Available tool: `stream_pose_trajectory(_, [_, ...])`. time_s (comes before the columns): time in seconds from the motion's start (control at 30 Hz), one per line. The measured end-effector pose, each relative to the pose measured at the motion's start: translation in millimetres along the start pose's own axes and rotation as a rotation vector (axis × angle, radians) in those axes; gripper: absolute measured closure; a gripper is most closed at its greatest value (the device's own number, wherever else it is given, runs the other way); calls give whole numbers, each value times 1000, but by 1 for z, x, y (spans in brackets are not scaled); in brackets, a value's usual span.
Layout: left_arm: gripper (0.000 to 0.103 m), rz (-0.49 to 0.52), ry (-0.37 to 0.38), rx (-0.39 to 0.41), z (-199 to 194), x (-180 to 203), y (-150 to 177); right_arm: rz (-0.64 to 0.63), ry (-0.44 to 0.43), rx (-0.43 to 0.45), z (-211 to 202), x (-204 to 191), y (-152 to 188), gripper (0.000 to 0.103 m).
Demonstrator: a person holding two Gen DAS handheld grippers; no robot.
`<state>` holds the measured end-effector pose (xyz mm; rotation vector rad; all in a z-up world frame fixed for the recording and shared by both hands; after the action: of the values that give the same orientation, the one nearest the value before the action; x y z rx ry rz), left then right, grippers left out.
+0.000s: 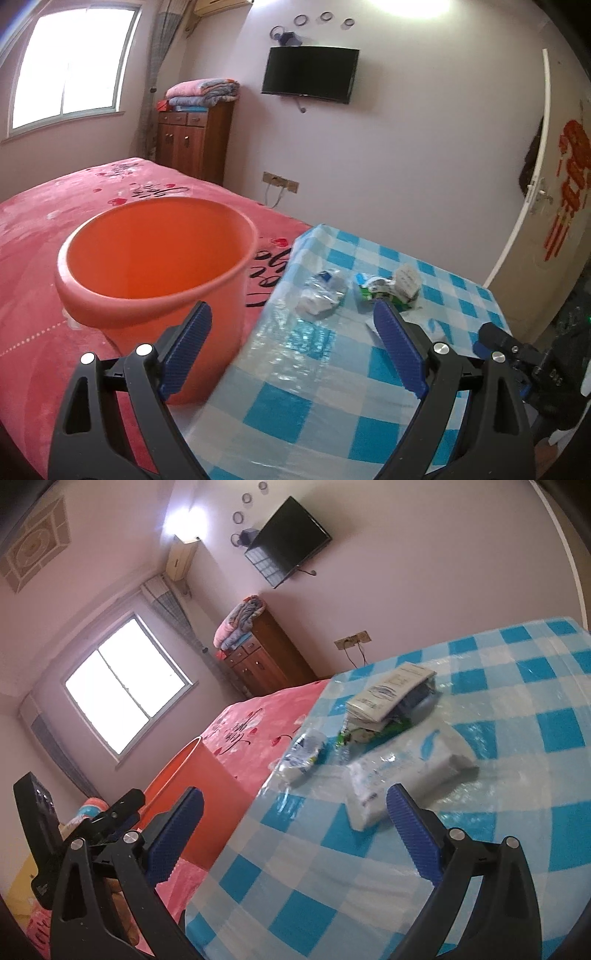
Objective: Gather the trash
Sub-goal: 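Move both empty tools from the bucket back to the table, then reach the left tool into the items and grasp the white milk bag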
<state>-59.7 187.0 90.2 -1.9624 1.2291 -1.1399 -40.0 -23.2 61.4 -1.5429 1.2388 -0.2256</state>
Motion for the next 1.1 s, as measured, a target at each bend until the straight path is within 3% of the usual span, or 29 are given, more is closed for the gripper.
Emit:
stream_pose_trajectory(0.23, [13,44,30,-42,3,20,20,41,-16,-1,-9,22,10,5])
stream_pose_trajectory(0.67, [13,141,10,-151,27,51,54,126,-43,-49,-11,61,28,5])
stream_pose_trajectory(0.87, [13,146,69,-183,47,82,41,158,-16,-139,-5,78,40,5])
stream_pose_trajectory(1.1, [13,19,67,-234,117,110,1,186,-29,-174,-8,89,43,5])
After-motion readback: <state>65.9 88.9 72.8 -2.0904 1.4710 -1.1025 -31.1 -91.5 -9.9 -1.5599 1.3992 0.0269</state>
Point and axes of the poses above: each gripper's, at about its wrist camera, not at the fingertips, and z roughly the way its jaws point, x to its right, y to its underside, the point moved 8 cm from there along z, roughly the way its jaws point, and after that the axes turned 12 degrees about -z, right-handed, at the moved point
